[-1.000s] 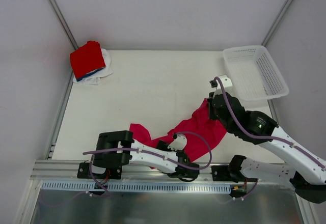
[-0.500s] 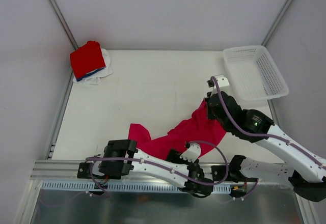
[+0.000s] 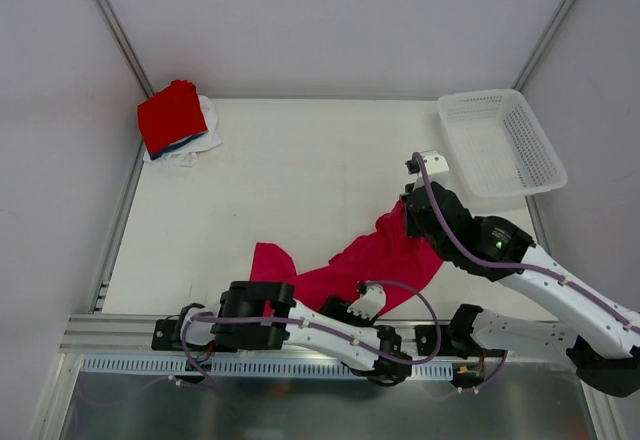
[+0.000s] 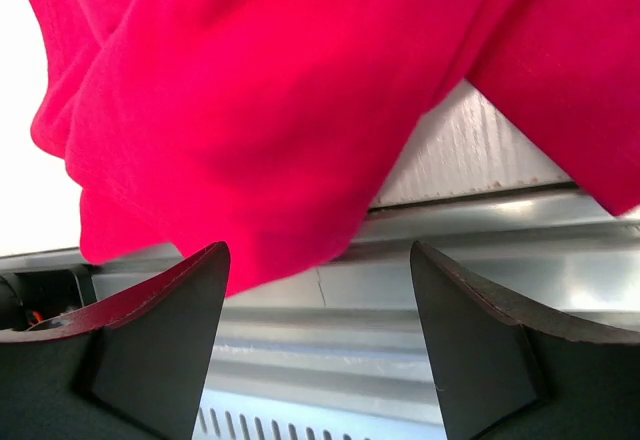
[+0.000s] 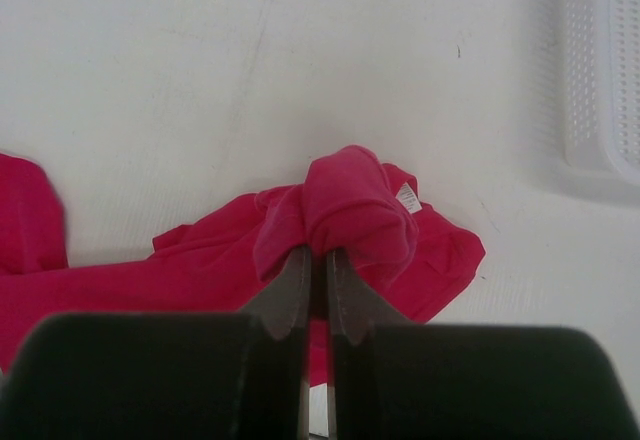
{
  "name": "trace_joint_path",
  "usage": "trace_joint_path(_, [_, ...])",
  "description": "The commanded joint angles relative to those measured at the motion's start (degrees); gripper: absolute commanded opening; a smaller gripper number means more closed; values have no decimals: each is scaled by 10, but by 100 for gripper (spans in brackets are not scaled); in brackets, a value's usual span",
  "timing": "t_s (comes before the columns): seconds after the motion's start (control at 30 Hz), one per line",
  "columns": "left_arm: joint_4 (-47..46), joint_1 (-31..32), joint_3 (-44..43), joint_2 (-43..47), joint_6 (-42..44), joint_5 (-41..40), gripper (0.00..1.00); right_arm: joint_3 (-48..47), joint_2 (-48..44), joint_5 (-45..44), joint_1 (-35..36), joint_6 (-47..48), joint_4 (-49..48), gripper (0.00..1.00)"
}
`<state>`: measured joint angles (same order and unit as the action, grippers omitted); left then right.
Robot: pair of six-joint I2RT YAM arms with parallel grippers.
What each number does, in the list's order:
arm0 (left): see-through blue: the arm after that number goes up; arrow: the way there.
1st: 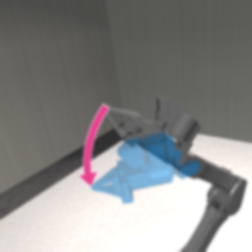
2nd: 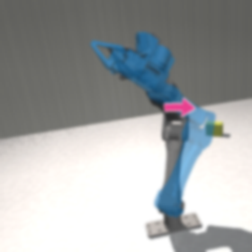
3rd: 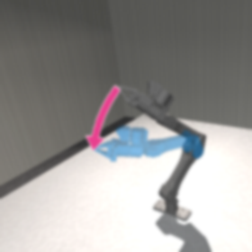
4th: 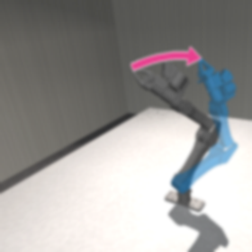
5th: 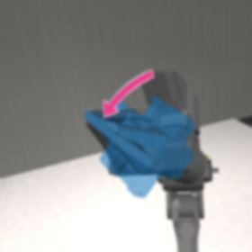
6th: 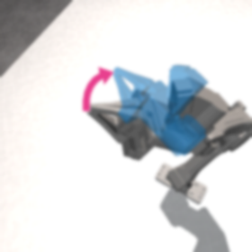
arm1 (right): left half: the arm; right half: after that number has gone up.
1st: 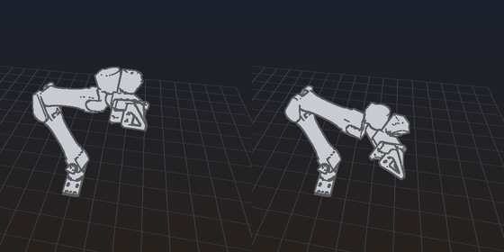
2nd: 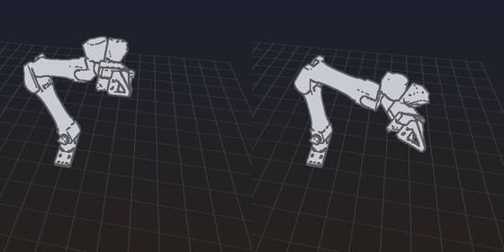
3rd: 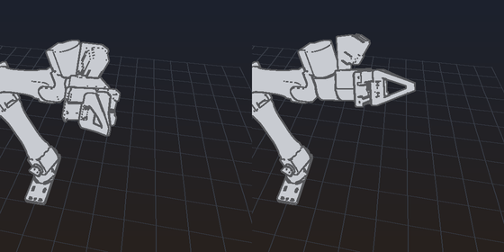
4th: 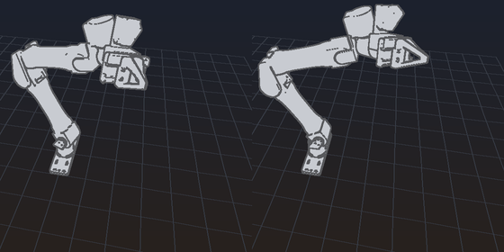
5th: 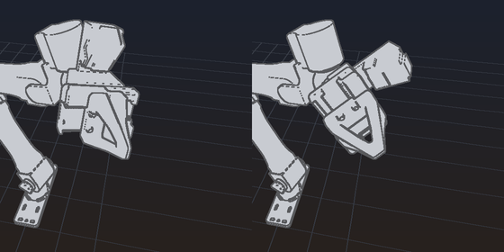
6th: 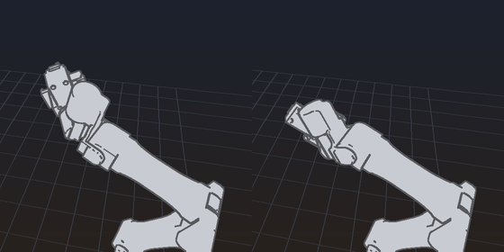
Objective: Fold and stack the t-shirts
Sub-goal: Flatten out the tshirt
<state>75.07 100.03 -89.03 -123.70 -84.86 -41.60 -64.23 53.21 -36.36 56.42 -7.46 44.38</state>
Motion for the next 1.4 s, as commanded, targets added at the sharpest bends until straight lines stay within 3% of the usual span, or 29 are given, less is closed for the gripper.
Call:
trace_joint_path(0.0, [72,-8,14,2,-15,-15,73,1,-7,6,-3,-13,-1,0])
trace_joint_path(0.23, [35,-17,56,24,-7,-7,66,9,-3,9,-3,-16,-4,0])
trace_joint_path(0.73, [32,-22,55,16,-2,-10,55,17,3,15,-3,-16,-7,1])
trace_joint_path(0.83, [32,-22,58,22,-2,-15,49,19,8,15,-3,-17,-10,1])
trace_joint_path(0.93, [31,-23,60,22,-6,-14,36,19,13,19,-3,-18,-11,1])
trace_joint_path(0.97, [32,-24,61,21,-7,-13,30,21,14,20,-3,-17,-10,1])
trace_joint_path(1.0, [32,-24,62,21,-7,-13,15,21,14,20,-3,-17,-10,1])
trace_joint_path(1.07, [32,-27,66,18,-11,-8,0,22,15,20,-4,-19,-11,1])
trace_joint_path(1.37, [40,-30,74,32,-12,-7,0,38,3,30,-4,-31,-11,1])
